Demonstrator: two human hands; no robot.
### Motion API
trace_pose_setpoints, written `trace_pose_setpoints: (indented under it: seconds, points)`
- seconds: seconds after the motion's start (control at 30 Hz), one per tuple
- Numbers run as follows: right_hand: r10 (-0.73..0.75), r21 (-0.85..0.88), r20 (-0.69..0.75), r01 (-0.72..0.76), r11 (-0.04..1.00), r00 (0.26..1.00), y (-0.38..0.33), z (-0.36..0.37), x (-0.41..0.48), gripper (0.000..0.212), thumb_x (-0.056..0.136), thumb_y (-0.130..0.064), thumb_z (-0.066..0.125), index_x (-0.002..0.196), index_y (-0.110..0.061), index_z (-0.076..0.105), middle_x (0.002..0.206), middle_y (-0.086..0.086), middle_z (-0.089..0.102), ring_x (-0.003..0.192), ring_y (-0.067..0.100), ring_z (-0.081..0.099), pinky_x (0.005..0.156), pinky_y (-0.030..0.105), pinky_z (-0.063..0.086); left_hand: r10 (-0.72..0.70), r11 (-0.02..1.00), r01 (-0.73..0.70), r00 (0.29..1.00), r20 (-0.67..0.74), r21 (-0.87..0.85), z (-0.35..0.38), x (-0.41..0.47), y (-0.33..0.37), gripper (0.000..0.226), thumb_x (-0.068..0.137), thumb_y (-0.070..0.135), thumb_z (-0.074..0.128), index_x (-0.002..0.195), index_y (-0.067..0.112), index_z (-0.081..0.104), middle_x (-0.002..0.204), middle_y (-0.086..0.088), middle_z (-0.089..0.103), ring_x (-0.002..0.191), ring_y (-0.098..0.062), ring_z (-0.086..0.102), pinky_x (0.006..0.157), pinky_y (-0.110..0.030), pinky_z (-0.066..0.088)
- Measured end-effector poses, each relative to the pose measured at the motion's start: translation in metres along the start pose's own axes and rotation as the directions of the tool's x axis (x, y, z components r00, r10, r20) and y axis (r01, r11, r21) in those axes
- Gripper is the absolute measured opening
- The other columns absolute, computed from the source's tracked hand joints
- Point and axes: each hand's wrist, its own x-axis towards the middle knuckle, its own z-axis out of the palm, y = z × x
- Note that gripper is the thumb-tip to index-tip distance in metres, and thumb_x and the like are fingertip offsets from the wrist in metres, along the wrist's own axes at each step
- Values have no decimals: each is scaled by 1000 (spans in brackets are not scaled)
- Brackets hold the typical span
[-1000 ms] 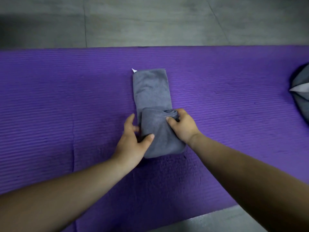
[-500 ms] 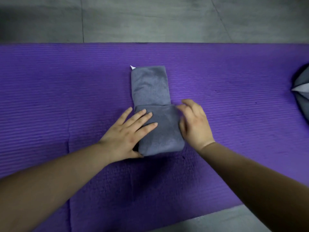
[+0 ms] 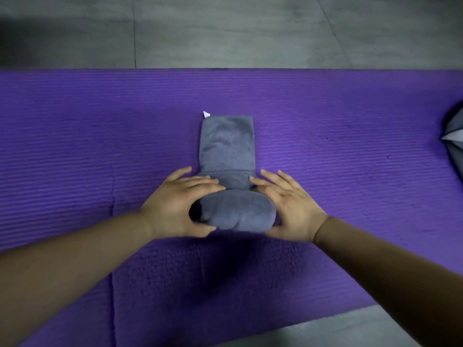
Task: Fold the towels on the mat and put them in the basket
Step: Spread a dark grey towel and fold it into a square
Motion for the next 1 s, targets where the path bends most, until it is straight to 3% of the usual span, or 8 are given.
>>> trace_pose_setpoints:
  seconds: [0.17, 0.27, 0.33, 0.53, 0.67, 0.73, 0.83, 1.0]
  points:
    - [18, 210, -74, -3, 978, 997, -31, 9, -32, 68, 74, -68, 42, 116, -14, 42, 108, 15, 67, 111, 18, 44, 95, 27, 28, -80, 991, 61, 982, -170, -116, 7, -46, 17, 55, 74, 68, 39, 108, 25, 45, 88, 8, 61, 92, -10, 49, 97, -4, 25]
    - [96, 440, 45, -106, 892, 994, -49, 9, -40, 92, 66, -86, 33, 123, -15, 45, 115, 10, 62, 109, 19, 55, 95, 19, 29, -325, 877, 279, 944, -55, -391, 0, -54, 24, 63, 51, 93, 32, 102, 59, 41, 90, 24, 52, 90, -7, 55, 81, -13, 37]
    - [192, 572, 191, -268, 775, 963, -52, 5, -35, 114, 47, -94, 35, 130, -16, 42, 126, 2, 53, 118, 12, 47, 103, 18, 29, -422, 778, 366, 906, 6, -511, -2, -45, 23, 76, 37, 98, 31, 90, 47, 53, 88, 30, 49, 87, -4, 57, 80, -11, 40]
    - [454, 737, 305, -510, 444, 837, -48, 3, 11, 87, 48, -79, 61, 116, -27, 47, 119, -3, 61, 114, 16, 56, 101, 36, 43, -600, 472, 355, 800, 1, -807, -6, 0, 19, 35, 71, 55, 50, 92, 27, 47, 87, 13, 53, 66, 24, 52, 62, 4, 37]
    - [578, 776, 317, -556, 298, 752, -44, 11, 23, 70, 48, -82, 59, 95, -29, 51, 103, 0, 66, 101, 19, 61, 94, 37, 47, -570, 471, 380, 820, 54, -796, 2, 4, 17, 94, 50, 53, 65, 130, 20, 30, 108, 10, 52, 90, 13, 54, 78, -5, 40]
    - [586, 794, 335, -556, 247, 738, -45, 9, 27, 35, 78, -43, 66, 97, -17, 50, 95, -1, 61, 95, 16, 59, 87, 29, 47, -652, 442, 439, 757, 57, -782, 6, 6, 16, 94, 65, 33, 78, 140, 17, 23, 109, 13, 50, 98, -5, 50, 82, -18, 39]
    - [645, 793, 329, -573, 208, 690, -39, 10, 37, 29, 82, -30, 66, 98, -12, 50, 91, 0, 58, 89, 14, 56, 84, 29, 47, -731, 480, 539, 682, 25, -692, 3, 18, 15, 87, 74, 20, 74, 143, 14, 21, 108, 13, 51, 102, -12, 51, 80, -16, 36]
    - [678, 794, 408, -605, 67, 611, -33, 11, 49, 59, 74, -38, 73, 115, -1, 52, 106, 10, 63, 97, 21, 62, 90, 36, 50, -742, 531, 717, 651, 161, -452, -7, 31, -5, 116, 34, 82, 62, 131, 21, 44, 127, -3, 55, 117, -20, 53, 100, -37, 44]
